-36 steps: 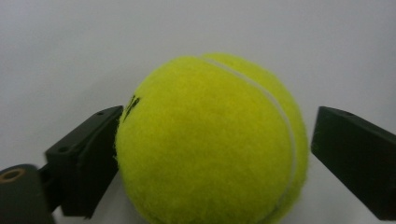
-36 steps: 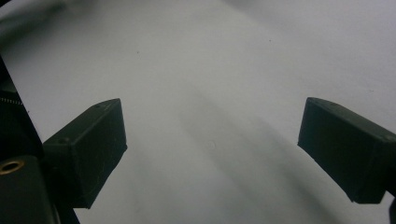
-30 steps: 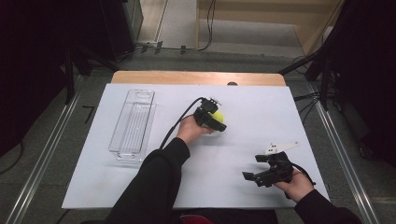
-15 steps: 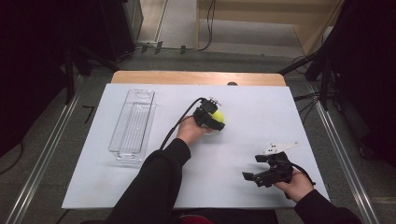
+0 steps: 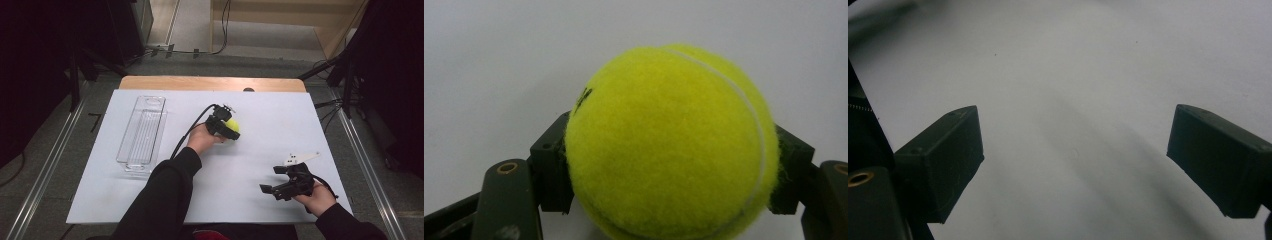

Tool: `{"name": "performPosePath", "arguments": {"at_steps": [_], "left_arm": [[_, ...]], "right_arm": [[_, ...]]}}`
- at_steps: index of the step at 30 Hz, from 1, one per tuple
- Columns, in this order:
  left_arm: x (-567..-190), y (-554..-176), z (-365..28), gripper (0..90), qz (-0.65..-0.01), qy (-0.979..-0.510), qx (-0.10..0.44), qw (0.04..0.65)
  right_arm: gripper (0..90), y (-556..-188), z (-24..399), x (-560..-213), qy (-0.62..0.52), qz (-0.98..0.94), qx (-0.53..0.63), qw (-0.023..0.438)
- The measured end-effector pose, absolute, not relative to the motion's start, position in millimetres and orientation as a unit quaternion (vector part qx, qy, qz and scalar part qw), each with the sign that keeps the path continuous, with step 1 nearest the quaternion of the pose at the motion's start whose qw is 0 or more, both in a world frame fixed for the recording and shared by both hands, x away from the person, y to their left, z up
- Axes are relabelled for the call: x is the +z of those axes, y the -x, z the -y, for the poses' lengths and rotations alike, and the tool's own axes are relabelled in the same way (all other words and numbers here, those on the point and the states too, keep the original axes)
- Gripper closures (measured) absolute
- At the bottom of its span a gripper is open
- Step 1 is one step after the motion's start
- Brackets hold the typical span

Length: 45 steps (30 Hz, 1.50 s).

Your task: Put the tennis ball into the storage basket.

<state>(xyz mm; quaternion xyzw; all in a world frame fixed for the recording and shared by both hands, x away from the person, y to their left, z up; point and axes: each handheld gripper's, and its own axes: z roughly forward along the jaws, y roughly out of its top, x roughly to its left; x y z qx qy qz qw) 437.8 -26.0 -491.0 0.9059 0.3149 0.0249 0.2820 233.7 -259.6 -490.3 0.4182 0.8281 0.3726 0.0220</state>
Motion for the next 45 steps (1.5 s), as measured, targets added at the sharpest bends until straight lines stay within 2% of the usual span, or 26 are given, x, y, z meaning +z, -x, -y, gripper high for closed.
{"name": "performPosePath", "arguments": {"at_steps": [22,45], "left_arm": [[-467.9,-422.3,4.9,26.8,-0.320,-0.895,-0.029,0.309],[-454.2,-407.9,-9.8,26.8,-0.316,-0.892,-0.044,0.319]], "right_arm": [[6.0,-233.3,259.6,-490.8,-0.421,-0.828,0.370,0.019],[6.0,-233.4,258.9,-489.9,-0.417,-0.828,0.375,0.019]]}}
